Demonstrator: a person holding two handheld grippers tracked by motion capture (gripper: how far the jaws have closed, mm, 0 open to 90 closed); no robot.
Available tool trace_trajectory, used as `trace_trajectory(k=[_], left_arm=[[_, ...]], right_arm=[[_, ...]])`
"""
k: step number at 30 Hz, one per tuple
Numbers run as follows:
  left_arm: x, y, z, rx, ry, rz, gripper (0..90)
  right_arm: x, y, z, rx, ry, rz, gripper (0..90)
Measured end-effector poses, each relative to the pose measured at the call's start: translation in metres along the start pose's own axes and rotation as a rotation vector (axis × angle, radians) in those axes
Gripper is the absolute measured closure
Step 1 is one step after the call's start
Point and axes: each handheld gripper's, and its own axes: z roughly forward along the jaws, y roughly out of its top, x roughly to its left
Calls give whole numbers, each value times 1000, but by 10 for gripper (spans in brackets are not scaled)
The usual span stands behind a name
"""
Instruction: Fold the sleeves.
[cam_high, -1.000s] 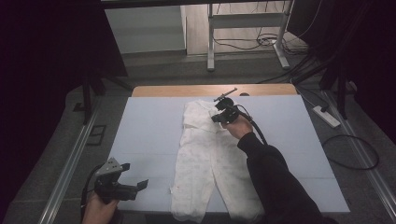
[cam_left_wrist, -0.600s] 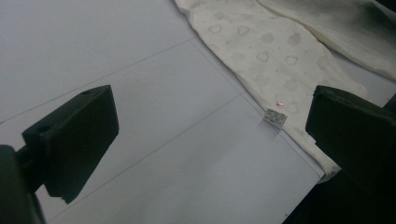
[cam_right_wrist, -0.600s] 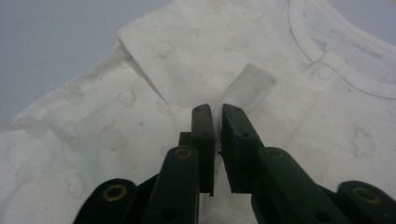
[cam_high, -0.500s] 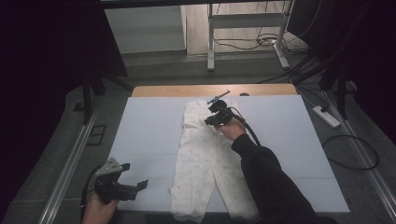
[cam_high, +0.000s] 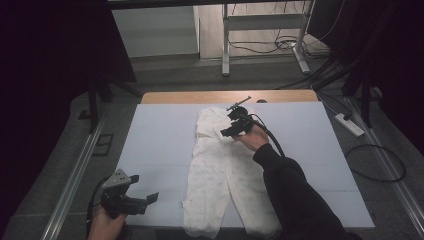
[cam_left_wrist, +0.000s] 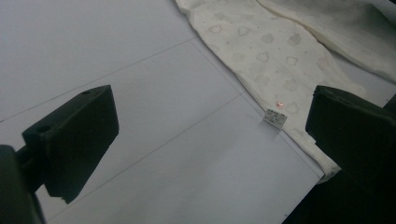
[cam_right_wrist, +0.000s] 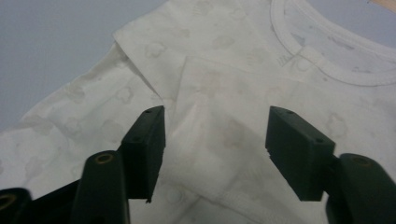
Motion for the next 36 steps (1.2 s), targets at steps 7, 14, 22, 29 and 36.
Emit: trace_trajectory(k=[7,14,22,29,36], left_arm=[[0,0,0,-1,0,0,25],[0,0,0,-2,0,-1,25],[0,0,0,-2,-2,-3,25],[0,0,-1,-4,-1,0,25],[1,-1,-1,-5,-4,-4,25]], right_arm=[[0,-7,-4,26,0,-8,203],[-1,-13,-11,28,22,-3,138],[-2,-23,-17,37,27,-13,87],[-1,-26,-24,22,31,-12,70],[2,-32,-29,30,25,-26,39]])
